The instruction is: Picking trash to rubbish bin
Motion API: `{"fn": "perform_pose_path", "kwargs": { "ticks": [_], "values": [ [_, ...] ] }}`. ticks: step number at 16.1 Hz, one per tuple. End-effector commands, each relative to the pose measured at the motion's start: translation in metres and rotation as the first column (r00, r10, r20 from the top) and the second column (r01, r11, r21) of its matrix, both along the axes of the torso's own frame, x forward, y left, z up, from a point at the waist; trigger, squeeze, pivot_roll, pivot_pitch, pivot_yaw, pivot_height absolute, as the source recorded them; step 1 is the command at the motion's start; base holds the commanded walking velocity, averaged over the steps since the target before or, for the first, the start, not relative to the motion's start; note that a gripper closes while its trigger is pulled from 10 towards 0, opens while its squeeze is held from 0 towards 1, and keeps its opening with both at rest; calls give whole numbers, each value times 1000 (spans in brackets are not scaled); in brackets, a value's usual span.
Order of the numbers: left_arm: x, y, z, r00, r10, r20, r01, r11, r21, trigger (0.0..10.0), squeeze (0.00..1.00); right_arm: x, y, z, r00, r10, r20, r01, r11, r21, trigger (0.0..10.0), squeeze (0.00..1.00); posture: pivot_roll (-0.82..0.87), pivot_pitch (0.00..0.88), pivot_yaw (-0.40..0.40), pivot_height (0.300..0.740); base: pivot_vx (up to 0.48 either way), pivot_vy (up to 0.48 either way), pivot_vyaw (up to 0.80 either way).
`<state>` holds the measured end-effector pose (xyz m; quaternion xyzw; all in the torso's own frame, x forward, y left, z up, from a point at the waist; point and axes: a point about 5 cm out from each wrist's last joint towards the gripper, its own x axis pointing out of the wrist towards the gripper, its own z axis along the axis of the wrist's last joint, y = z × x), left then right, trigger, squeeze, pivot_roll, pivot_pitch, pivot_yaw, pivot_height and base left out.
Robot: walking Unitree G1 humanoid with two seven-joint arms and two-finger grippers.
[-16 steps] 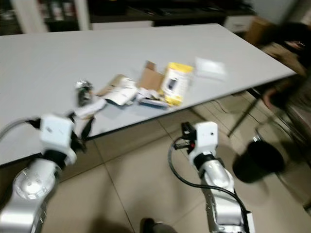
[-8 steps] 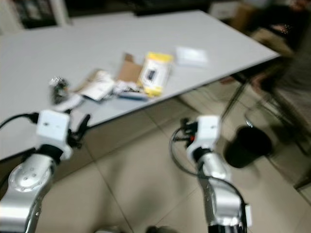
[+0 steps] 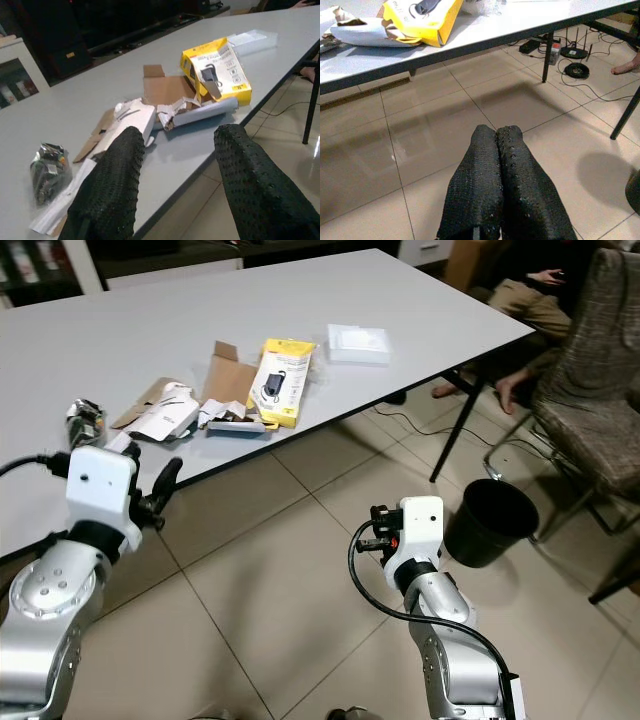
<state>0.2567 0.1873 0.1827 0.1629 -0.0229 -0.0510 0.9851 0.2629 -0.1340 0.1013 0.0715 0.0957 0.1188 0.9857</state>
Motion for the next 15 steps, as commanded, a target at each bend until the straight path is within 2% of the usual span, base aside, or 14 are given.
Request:
{"fn": "perform_pose_path", "kwargs": {
  "ticks": [1, 4, 12, 15],
  "values": [
    [3, 2, 1, 1000, 0, -7, 0, 1000, 2, 10000, 0, 1, -1, 7, 999, -14, 29, 14, 1000, 13, 10000, 0, 126, 76, -72, 740, 0, 274, 0],
    [8, 0, 3, 1000, -12, 2, 12, 1000, 0, 10000, 0, 2, -2, 8, 999, -21, 32, 20, 1000, 17, 10000, 0, 122, 64, -66, 740, 0, 309, -171],
    [13, -5, 1, 999, -40, -2, 40, 999, -7, 10000, 0, -1, -5, 4, 999, -47, 20, 47, 999, 7, 10000, 0, 112, 48, -56, 740, 0, 334, -655],
    [13, -5, -1, 999, -35, -2, 35, 999, -11, 10000, 0, 2, -4, 6, 999, -21, 33, 21, 1000, -7, 10000, 0, 111, 46, -63, 740, 0, 334, -144]
  ]
}}
